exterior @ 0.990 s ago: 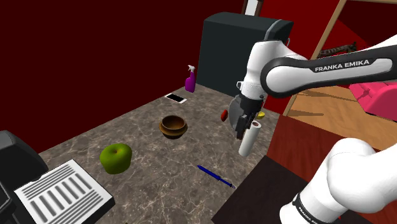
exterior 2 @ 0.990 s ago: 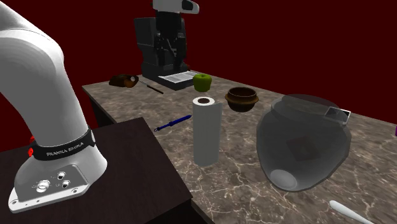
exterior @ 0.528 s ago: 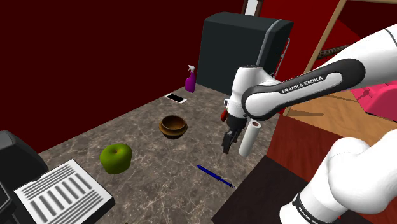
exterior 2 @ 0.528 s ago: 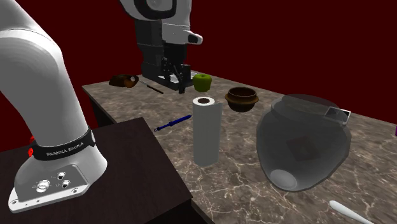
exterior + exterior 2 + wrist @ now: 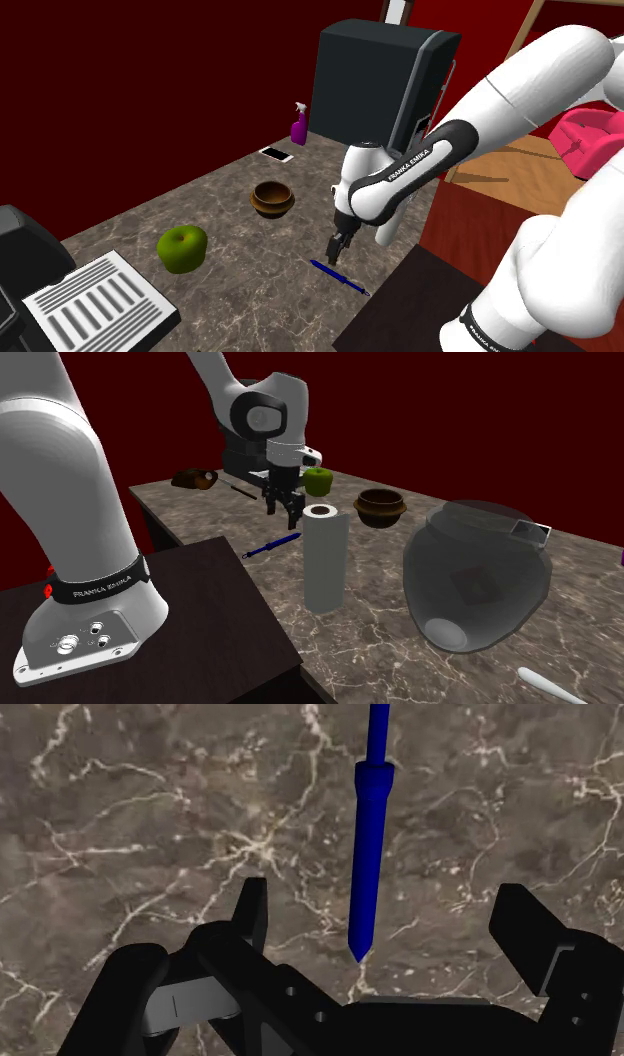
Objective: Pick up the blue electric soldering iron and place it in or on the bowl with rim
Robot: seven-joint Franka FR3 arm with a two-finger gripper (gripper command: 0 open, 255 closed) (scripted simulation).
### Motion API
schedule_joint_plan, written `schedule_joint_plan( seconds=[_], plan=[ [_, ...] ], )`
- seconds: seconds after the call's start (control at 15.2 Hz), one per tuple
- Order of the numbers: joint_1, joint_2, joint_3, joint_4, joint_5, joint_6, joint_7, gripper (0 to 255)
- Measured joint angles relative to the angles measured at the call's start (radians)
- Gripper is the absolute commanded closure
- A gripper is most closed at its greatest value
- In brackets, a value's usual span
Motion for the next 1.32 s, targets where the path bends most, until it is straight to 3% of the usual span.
schedule_joint_plan(
  seconds=[0.59, 1.06, 1.12, 1.32],
  plan=[
    [0.017, 0.218, 0.025, 0.034, 0.104, 0.186, -0.078, 0],
    [0.017, 0.249, 0.032, 0.040, 0.118, 0.213, -0.088, 0],
    [0.017, 0.249, 0.032, 0.040, 0.118, 0.213, -0.088, 255],
    [0.012, 0.242, 0.026, 0.038, 0.117, 0.212, -0.086, 255]
  ],
)
